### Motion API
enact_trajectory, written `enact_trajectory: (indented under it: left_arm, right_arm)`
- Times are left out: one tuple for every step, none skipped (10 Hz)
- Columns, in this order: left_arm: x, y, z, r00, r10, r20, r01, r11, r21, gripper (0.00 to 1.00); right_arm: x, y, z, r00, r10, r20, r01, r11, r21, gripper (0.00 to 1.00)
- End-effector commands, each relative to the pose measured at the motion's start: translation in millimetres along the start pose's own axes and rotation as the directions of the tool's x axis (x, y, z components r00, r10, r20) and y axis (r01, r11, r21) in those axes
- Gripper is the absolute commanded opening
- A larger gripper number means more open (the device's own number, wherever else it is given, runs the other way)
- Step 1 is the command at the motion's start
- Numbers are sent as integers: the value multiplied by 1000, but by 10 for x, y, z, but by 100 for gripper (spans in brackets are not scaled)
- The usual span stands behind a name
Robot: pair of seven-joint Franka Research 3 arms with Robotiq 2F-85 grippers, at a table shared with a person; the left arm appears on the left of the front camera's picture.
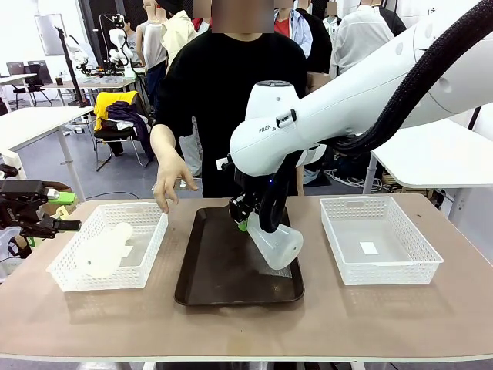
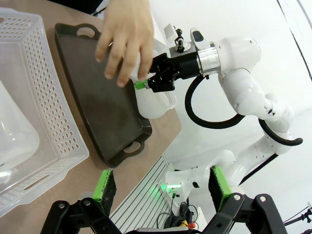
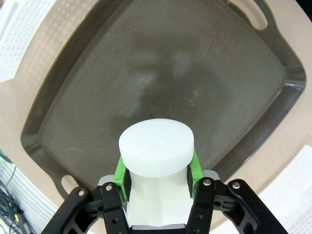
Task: Prepare the laboratory tools.
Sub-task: Place the picked Big flask upright in the Handle tray as instructed by the person.
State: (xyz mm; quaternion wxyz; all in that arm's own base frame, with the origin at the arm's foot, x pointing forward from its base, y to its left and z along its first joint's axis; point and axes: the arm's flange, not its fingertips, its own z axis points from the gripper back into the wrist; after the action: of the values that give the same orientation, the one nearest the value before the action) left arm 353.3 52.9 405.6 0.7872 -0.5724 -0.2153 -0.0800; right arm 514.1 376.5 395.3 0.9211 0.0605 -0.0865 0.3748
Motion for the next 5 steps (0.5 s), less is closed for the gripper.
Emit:
enact_trajectory:
  left_arm:
    - [5, -13, 3, 1000, 3, 12, -3, 1000, -16, 100]
    - [5, -13, 3, 1000, 3, 12, -3, 1000, -16, 100]
    - [5, -13, 3, 1000, 3, 12, -3, 1000, -16, 100]
    - [5, -13, 3, 1000, 3, 12, -3, 1000, -16, 100]
    - [5, -13, 3, 1000, 3, 12, -3, 1000, -16, 100]
  right_arm:
    - [-10, -3, 2, 1000, 2, 0, -2, 1000, -4, 0]
    - [0, 0, 0, 1000, 0, 0, 0, 1000, 0, 0]
    - [-23, 17, 89, 1000, 22, 19, -22, 1000, 3, 0]
    - [-46, 24, 208, 996, 52, 69, -55, 997, 45, 0]
    - [-74, 12, 342, 987, 83, 136, -94, 993, 72, 0]
